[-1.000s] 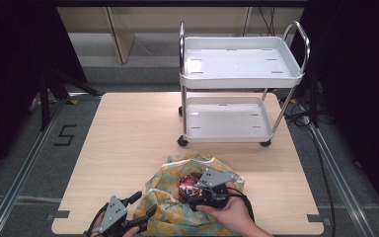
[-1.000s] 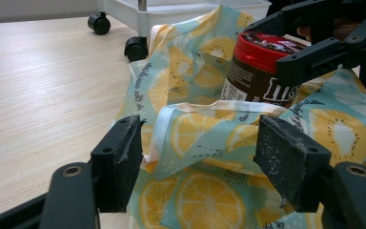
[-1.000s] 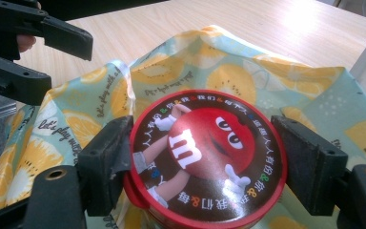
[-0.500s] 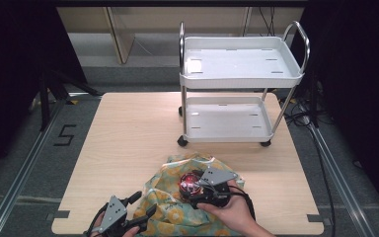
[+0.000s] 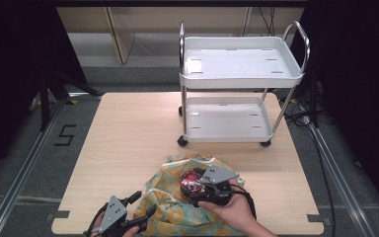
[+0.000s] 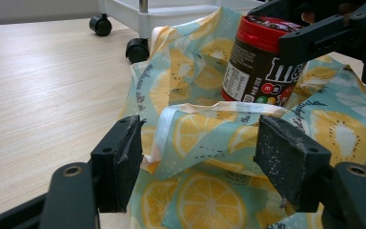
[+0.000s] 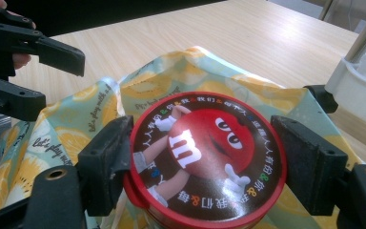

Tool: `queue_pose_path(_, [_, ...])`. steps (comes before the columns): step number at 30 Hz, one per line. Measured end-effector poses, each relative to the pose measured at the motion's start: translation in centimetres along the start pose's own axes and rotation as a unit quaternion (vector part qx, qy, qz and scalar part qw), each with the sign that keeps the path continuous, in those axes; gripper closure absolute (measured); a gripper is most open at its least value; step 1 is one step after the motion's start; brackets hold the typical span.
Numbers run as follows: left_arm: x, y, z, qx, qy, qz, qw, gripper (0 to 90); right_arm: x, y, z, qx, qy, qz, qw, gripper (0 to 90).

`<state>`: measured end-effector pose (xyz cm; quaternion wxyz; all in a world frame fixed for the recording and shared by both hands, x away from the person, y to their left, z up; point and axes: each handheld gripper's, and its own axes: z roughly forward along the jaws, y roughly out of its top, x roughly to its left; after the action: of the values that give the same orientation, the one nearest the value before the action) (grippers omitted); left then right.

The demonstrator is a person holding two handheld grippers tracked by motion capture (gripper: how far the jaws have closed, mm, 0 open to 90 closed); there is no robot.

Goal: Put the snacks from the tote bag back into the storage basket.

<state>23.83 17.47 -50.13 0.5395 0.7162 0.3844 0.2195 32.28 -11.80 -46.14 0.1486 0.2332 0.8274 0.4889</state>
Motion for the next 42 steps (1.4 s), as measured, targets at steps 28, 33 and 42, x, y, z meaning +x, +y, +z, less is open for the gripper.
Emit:
queue_pose_path(28, [0.0,0.0,0.1,-0.013,0.0,-0.005,0.9999,32.6,-0.4,0.6,-0.5,-0.009,-0.007,0.002,0.9999,26.8])
queue_pose_path(33, [0.0,0.0,0.1,-0.013,0.001,-0.005,0.9999,32.6,-0.5,0.8,-0.7,-0.012,-0.009,0.001,0.9999,26.8])
queue_pose_path(42, [0.0,0.0,0.0,-0.007,0.003,-0.002,1.0,32.6,-0.8,1.2,-0.8,-0.016,-0.012,0.002,0.9998,26.8])
